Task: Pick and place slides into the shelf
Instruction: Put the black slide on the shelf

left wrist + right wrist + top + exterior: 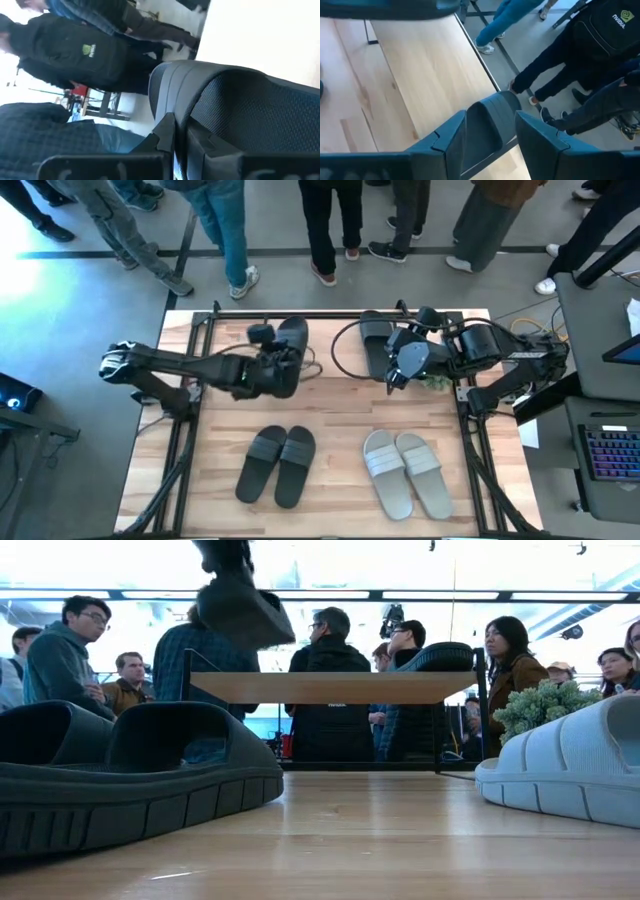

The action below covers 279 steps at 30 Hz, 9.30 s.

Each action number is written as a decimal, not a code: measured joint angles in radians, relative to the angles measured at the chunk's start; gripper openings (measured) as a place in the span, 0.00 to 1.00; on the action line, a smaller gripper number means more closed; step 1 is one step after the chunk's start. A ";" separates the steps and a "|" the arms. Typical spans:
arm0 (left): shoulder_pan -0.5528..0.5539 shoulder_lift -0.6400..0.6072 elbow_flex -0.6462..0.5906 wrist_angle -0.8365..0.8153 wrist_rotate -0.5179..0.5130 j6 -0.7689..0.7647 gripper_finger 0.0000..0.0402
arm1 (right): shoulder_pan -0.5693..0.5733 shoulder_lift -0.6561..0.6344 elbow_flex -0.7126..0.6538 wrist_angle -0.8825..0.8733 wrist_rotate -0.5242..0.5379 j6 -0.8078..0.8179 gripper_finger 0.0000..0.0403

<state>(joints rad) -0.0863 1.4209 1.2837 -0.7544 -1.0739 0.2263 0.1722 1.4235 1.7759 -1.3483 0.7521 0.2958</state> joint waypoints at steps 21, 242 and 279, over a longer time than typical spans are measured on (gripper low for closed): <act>0.209 0.089 -0.108 0.222 0.178 0.121 0.30 | 0.000 0.001 -0.019 -0.013 0.000 0.019 0.40; 0.172 -0.389 -0.360 0.412 0.696 -0.315 0.55 | -0.302 0.089 -0.332 0.527 -0.100 -0.470 0.49; 0.420 0.271 0.006 0.610 1.038 0.050 0.03 | -0.274 -0.164 -0.309 0.215 -0.123 0.097 0.32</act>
<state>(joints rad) 0.3340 1.6920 1.2892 -0.1446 -0.0359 0.2760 -0.1021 1.2591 1.4673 -1.1329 0.6289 0.3927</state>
